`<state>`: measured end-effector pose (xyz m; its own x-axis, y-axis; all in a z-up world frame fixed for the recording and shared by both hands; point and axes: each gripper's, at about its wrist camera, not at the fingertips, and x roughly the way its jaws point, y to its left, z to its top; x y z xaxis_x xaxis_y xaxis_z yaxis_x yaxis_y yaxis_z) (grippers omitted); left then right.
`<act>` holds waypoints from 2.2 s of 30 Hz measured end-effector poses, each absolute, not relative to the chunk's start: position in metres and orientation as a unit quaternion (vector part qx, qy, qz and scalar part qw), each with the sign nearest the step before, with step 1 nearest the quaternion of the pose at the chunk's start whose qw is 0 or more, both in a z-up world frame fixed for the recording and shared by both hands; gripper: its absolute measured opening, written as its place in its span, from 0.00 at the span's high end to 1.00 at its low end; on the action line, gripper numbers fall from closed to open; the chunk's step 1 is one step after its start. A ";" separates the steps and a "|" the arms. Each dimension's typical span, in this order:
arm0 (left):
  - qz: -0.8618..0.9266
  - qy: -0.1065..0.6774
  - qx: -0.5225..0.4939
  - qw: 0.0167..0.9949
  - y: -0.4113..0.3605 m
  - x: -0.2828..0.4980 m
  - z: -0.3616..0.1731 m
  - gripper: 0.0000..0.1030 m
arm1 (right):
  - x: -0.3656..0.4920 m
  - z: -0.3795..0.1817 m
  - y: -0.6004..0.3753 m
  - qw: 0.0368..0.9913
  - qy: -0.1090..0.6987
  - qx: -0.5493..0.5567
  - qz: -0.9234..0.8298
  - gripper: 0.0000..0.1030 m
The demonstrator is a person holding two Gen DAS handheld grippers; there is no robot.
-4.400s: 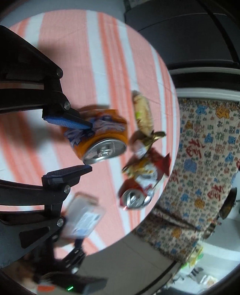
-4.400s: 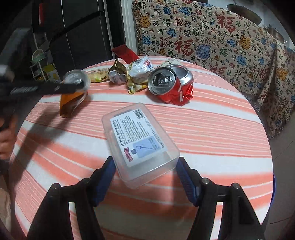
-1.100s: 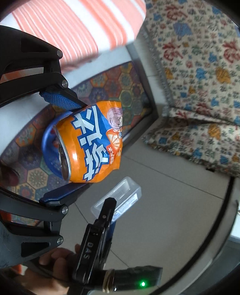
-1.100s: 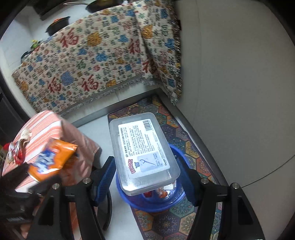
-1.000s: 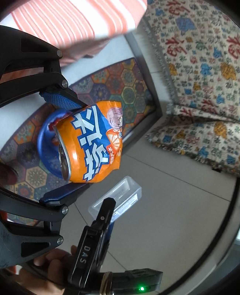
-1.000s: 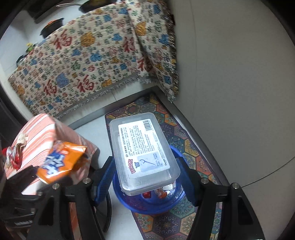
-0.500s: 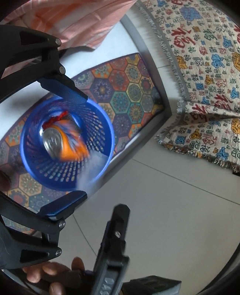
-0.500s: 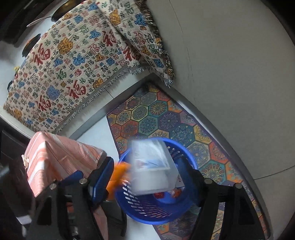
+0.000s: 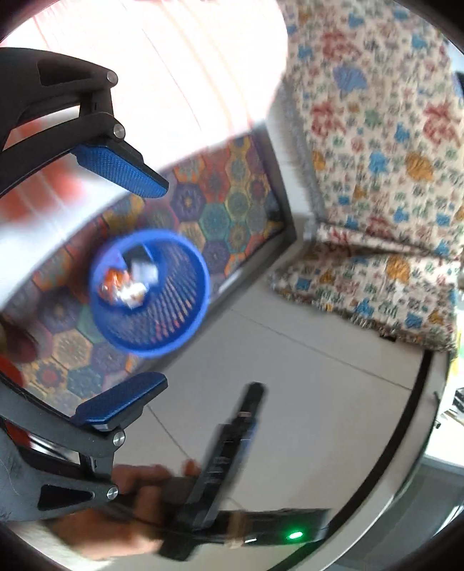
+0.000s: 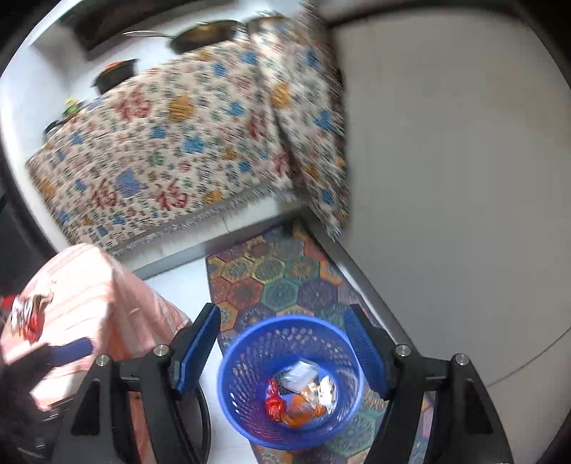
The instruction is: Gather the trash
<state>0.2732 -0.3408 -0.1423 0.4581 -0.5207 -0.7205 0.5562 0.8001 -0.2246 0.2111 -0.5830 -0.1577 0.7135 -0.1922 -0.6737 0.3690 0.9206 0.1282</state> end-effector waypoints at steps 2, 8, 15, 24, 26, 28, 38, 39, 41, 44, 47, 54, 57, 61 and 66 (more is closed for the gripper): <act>-0.289 0.419 0.021 0.860 -0.300 0.258 -0.142 0.03 | 0.212 -0.142 -0.554 0.926 0.335 0.107 -0.139 0.28; -0.158 0.446 0.023 0.880 -0.164 0.230 -0.165 0.03 | 0.214 -0.112 -0.435 0.942 0.323 0.067 -0.056 0.28; -0.037 0.451 -0.003 0.892 -0.038 0.231 -0.183 0.03 | 0.221 -0.164 -0.274 0.910 0.408 0.020 0.079 0.27; -0.023 0.458 0.028 0.888 0.007 0.263 -0.189 0.00 | 0.237 -0.197 -0.201 0.891 0.445 -0.034 0.084 0.24; -0.029 0.458 0.031 0.888 0.014 0.273 -0.189 0.00 | 0.242 -0.197 -0.192 0.889 0.449 -0.044 0.079 0.21; -0.033 0.458 0.032 0.888 0.019 0.283 -0.189 0.00 | 0.251 -0.197 -0.185 0.886 0.456 -0.039 0.071 0.15; -0.032 0.458 0.032 0.888 0.026 0.286 -0.189 0.00 | 0.286 -0.202 -0.171 0.884 0.465 -0.023 0.041 0.01; -0.032 0.458 0.032 0.888 0.026 0.287 -0.189 0.00 | 0.286 -0.202 -0.171 0.884 0.465 -0.023 0.041 0.01; -0.032 0.458 0.031 0.888 0.026 0.287 -0.189 0.00 | 0.286 -0.202 -0.171 0.884 0.465 -0.023 0.041 0.01; -0.032 0.458 0.031 0.888 0.026 0.287 -0.189 0.00 | 0.286 -0.203 -0.171 0.884 0.465 -0.023 0.041 0.00; -0.032 0.458 0.030 0.888 0.026 0.286 -0.189 0.00 | 0.286 -0.203 -0.172 0.884 0.465 -0.023 0.040 0.00; -0.028 0.457 0.027 0.888 0.027 0.286 -0.189 0.00 | 0.286 -0.205 -0.173 0.884 0.465 -0.023 0.038 0.00; -0.028 0.457 0.026 0.889 0.027 0.286 -0.189 0.00 | 0.285 -0.205 -0.173 0.884 0.465 -0.023 0.037 0.00; -0.027 0.457 0.025 0.889 0.027 0.285 -0.190 0.00 | 0.285 -0.205 -0.173 0.884 0.465 -0.023 0.037 0.00; -0.027 0.457 0.025 0.889 0.026 0.285 -0.190 0.00 | 0.284 -0.206 -0.173 0.884 0.465 -0.024 0.037 0.00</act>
